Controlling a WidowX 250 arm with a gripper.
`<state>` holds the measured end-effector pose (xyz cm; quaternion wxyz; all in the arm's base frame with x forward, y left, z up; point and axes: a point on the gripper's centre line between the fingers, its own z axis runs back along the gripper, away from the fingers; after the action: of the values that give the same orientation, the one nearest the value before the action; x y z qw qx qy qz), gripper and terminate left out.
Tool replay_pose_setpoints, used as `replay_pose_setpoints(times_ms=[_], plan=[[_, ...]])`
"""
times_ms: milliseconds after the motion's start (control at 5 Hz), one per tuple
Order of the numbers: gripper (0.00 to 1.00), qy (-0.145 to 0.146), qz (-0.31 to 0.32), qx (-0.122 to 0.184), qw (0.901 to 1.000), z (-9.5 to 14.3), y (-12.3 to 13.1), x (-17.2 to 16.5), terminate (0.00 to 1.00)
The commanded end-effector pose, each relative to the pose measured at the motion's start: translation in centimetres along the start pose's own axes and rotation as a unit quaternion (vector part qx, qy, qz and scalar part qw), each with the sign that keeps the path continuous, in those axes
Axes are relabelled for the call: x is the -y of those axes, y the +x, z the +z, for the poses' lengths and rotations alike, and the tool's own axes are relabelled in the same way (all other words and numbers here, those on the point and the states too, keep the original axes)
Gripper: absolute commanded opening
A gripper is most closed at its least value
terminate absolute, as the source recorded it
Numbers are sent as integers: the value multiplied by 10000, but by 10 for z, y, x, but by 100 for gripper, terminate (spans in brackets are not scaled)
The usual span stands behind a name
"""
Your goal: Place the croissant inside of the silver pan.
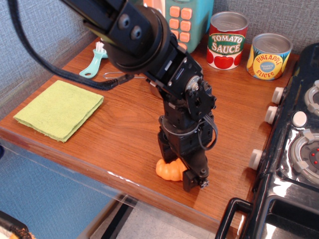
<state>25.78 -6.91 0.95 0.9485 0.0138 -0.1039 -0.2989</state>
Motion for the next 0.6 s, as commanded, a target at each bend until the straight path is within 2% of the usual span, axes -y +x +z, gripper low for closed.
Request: replay_pose_setpoints(times_ms=[0, 200, 400], plan=[[100, -40, 182, -22, 9998, -6, -13, -12, 0], [0, -100, 288, -70, 9995, -7, -18, -18, 0], [0, -119, 353, 95, 9993, 9, -16, -32, 0]])
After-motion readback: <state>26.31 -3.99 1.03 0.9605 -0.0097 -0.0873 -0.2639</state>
